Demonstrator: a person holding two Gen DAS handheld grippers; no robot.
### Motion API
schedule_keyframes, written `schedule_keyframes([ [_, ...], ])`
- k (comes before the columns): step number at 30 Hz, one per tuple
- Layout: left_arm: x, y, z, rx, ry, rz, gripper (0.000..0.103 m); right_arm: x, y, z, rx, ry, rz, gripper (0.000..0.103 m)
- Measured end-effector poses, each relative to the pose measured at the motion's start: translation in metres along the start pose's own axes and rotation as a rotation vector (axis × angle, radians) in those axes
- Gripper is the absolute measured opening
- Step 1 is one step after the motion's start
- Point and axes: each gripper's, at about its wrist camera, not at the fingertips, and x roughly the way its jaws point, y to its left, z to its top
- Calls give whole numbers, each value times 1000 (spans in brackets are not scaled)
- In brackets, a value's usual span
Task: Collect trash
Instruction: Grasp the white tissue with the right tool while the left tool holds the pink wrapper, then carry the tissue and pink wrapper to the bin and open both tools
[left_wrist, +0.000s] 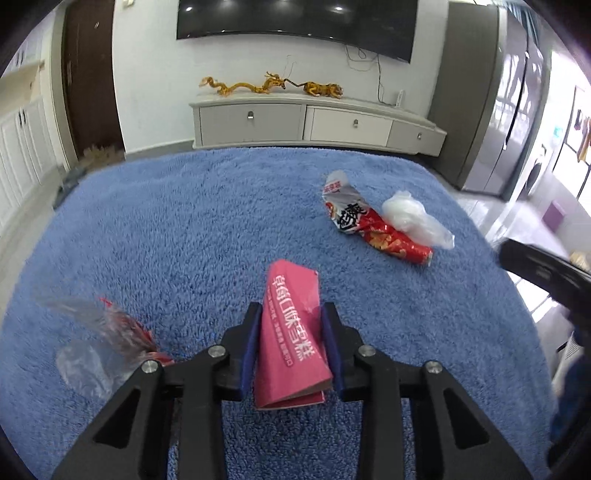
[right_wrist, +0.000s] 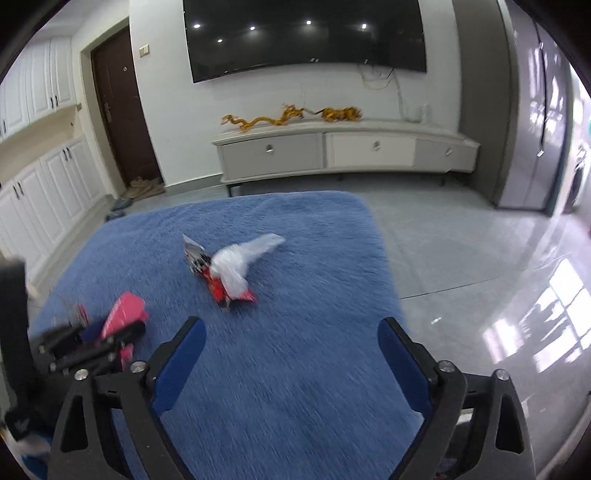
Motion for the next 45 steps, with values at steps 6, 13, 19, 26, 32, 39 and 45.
schedule_keyframes([
  [6,-1,1,0,-9,-5,-28,30,52,-3,20,104,65,177,65],
  [13,-8,-2,1,-5,-29,-44,30,80,5,31,123,89,243,32],
  [19,-30,-5,7,-28,-104,-132,30,48,1,30,99,45,251,29],
  [26,-73,-24,0,8,-149,-157,30,-39,1,7,51,-27,242,29],
  [32,-125,-50,-15,67,-191,-163,30,-120,1,-34,18,-76,191,29],
  [39,-182,-88,-32,131,-257,-148,30,-197,-11,-71,15,-155,130,29],
  [45,-212,-119,-44,200,-306,-132,30,-233,-26,-91,48,-200,98,29],
])
